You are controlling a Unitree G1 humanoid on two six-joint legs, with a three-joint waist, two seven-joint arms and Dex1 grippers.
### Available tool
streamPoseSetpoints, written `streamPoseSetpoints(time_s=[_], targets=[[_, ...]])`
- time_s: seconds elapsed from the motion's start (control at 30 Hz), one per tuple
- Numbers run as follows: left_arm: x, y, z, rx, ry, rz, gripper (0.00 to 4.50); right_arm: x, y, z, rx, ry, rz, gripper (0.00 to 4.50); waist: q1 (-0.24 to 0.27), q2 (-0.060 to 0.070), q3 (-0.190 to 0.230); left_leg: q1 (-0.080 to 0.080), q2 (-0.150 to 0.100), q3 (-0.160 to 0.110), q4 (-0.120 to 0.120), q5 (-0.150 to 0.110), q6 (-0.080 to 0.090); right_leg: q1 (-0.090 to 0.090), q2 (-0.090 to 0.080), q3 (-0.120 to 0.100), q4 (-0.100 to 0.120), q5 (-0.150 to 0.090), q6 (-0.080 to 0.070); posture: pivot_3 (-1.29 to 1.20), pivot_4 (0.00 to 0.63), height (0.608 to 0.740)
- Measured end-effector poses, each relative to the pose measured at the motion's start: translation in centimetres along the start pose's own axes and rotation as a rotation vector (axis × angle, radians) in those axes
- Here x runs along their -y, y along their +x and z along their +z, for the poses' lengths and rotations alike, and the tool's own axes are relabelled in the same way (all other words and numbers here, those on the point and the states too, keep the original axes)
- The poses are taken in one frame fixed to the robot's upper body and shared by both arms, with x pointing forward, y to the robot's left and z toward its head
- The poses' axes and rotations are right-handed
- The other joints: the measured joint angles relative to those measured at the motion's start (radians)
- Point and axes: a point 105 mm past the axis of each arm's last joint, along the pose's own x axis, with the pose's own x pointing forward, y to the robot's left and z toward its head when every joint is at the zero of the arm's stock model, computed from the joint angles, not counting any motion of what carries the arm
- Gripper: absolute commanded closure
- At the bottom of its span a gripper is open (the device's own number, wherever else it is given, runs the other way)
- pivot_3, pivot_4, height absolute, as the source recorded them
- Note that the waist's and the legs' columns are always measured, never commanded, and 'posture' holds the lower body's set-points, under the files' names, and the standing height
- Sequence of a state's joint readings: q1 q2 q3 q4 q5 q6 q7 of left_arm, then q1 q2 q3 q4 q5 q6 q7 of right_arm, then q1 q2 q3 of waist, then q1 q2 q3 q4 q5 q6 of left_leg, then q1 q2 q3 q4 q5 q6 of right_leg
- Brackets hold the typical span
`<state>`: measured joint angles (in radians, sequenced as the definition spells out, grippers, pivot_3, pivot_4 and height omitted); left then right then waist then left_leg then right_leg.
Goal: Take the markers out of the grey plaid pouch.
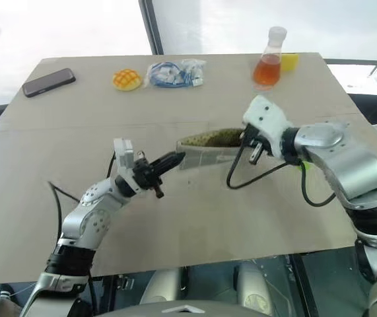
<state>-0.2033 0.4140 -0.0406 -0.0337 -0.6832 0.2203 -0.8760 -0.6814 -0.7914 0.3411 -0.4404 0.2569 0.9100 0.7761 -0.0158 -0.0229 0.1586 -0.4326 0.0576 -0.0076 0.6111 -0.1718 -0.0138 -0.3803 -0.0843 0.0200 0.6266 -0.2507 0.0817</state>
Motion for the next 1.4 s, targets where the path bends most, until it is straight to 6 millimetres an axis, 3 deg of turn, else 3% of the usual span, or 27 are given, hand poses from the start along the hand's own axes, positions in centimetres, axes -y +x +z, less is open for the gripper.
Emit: streamPoseSetpoints(time_s=[0.1, 0.23, 0.47, 0.8, 0.9, 1.0, 1.07, 1.17, 1.33, 1.4], targets=[[0.0, -0.1, -0.8, -0.018, -0.010, 0.019, 4.50, -2.3, 2.7, -2.1, -0.066, -0.072, 0.060, 2.26, 0.004, 0.000, 0.000, -0.001, 0.000, 0.000, 0.001, 0.000, 0.000, 0.000, 0.000, 0.000, 0.000, 0.000, 0.000, 0.00, 0.150, 0.740], [0.5, -0.2, -2.3, -0.041, -0.043, 0.034, 4.50, -3.1, 5.1, -3.3, -0.109, -0.207, 0.047, 2.26, 0.003, 0.000, 0.000, 0.000, -0.001, 0.000, 0.001, 0.000, 0.000, 0.000, 0.000, 0.000, 0.000, 0.000, 0.000, 0.00, 0.150, 0.740], [0.6, -0.3, -2.9, -0.058, -0.070, 0.042, 4.50, -0.6, 7.2, -2.7, -0.113, -0.347, -0.092, 2.26, 0.003, -0.001, 0.000, 0.000, 0.000, 0.000, 0.001, 0.000, 0.000, 0.000, 0.000, 0.000, 0.001, 0.000, 0.000, 0.00, 0.150, 0.740], [1.7, -0.4, -2.5, -0.065, -0.353, -0.025, 4.50, 0.2, 7.0, -1.6, -0.104, -0.474, -0.050, 2.26, -0.002, 0.000, 0.000, 0.001, 0.000, 0.000, 0.001, 0.000, 0.000, 0.000, 0.000, 0.000, 0.001, 0.000, 0.000, 0.00, 0.150, 0.740], [2.1, -0.3, -2.3, -0.063, -0.428, -0.037, 4.50, 0.7, 9.4, 0.1, -0.061, -0.580, -0.031, 2.26, -0.006, -0.001, 0.000, 0.001, 0.000, -0.001, 0.001, 0.000, 0.000, 0.000, 0.001, 0.000, 0.001, 0.000, 0.000, 0.00, 0.150, 0.740], [2.0, -0.6, -2.7, -0.087, -0.443, -0.014, 4.50, 0.4, 13.7, 0.6, -0.007, -0.620, -0.042, 2.26, -0.025, -0.003, -0.002, 0.002, 0.000, -0.002, 0.000, 0.000, -0.001, 0.001, 0.002, 0.001, 0.002, 0.001, 0.001, 0.00, 0.150, 0.740], [1.9, -0.8, -3.0, -0.085, -0.456, 0.006, 4.50, 0.6, 14.6, 0.7, 0.045, -0.636, -0.058, 3.12, -0.022, -0.003, -0.002, 0.002, 0.000, -0.002, 0.000, 0.000, -0.001, 0.001, 0.002, 0.001, 0.001, 0.002, 0.003, 0.00, 0.150, 0.740], [1.7, -0.6, -3.0, -0.075, -0.463, 0.024, 4.50, 1.1, 14.4, 0.2, 0.081, -0.630, -0.074, 4.46, -0.015, -0.003, -0.001, 0.001, -0.001, -0.002, 0.000, 0.000, -0.001, 0.001, 0.001, 0.001, 0.001, 0.002, 0.003, 0.00, 0.150, 0.740], [2.3, -0.1, -2.1, -0.050, -0.462, -0.008, 4.50, 3.4, 10.2, -0.4, 0.127, -0.631, -0.148, 4.46, 0.001, -0.002, -0.001, 0.001, -0.001, -0.002, -0.001, 0.000, -0.001, 0.000, 0.001, 0.001, 0.001, 0.002, 0.003, 0.00, 0.150, 0.740], [2.0, 0.1, -1.4, -0.041, -0.441, -0.024, 4.50, 3.1, 6.6, -0.5, 0.174, -0.531, -0.153, 4.46, 0.010, -0.002, 0.000, 0.000, -0.001, -0.003, -0.001, 0.000, -0.001, 0.000, 0.001, 0.000, 0.000, 0.002, 0.003, 0.00, 0.150, 0.740]])
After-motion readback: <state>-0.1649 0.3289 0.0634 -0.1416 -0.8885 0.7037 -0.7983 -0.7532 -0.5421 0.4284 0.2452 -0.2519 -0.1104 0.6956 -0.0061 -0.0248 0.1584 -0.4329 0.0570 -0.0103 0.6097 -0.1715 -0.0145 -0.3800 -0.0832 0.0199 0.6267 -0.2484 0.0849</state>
